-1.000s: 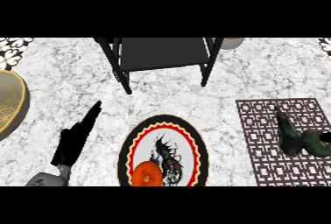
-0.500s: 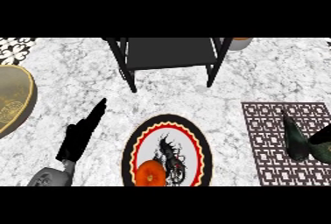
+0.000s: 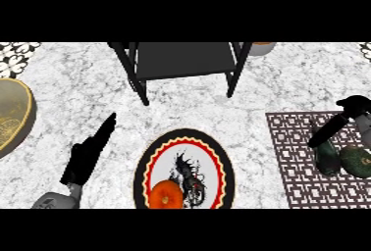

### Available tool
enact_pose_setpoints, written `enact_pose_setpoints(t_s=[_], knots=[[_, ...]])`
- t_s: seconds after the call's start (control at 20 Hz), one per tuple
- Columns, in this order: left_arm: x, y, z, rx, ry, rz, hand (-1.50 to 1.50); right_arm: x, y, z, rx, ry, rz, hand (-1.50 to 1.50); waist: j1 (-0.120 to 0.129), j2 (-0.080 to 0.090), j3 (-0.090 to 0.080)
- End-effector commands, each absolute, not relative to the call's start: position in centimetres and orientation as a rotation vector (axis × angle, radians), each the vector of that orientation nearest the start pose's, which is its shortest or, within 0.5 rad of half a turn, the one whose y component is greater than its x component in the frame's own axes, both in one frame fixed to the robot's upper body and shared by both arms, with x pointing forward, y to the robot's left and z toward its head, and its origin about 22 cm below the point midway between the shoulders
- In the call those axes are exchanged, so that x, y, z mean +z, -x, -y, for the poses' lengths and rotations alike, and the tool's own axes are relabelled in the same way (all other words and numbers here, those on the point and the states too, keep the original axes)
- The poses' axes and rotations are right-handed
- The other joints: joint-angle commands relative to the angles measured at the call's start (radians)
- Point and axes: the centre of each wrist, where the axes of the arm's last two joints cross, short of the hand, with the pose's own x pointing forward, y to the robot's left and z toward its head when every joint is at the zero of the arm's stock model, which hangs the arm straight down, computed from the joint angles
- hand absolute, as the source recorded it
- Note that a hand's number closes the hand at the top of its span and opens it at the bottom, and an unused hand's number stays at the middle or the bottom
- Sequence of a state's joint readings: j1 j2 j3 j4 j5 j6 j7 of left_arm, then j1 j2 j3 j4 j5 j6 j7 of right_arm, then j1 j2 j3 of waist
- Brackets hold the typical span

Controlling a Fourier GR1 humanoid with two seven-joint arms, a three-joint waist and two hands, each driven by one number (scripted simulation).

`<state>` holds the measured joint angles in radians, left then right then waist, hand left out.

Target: Pick the eggplant from the placemat and place it in the tiered shelf

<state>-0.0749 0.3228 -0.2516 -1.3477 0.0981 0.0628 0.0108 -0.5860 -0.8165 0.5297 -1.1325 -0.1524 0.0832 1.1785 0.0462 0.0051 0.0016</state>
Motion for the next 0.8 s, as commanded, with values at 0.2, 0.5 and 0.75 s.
enact_pose_setpoints(t_s=[0.2, 0.5, 0.75], knots=[[-3.4, -24.0, -27.1, -0.299, -0.113, 1.319, 0.0, 8.5, -37.2, 30.2, 0.51, 0.826, 0.055, -1.5, -0.029, -0.004, -0.003], [-2.4, -23.9, -26.0, -0.31, -0.107, 1.317, 0.0, 8.2, -37.7, 30.0, 0.548, 0.883, 0.003, -1.5, -0.032, -0.006, -0.002], [-2.5, -25.0, -27.2, -0.287, -0.106, 1.325, 0.0, 7.7, -38.4, 29.9, 0.583, 0.89, -0.025, -1.5, -0.033, -0.003, -0.002]])
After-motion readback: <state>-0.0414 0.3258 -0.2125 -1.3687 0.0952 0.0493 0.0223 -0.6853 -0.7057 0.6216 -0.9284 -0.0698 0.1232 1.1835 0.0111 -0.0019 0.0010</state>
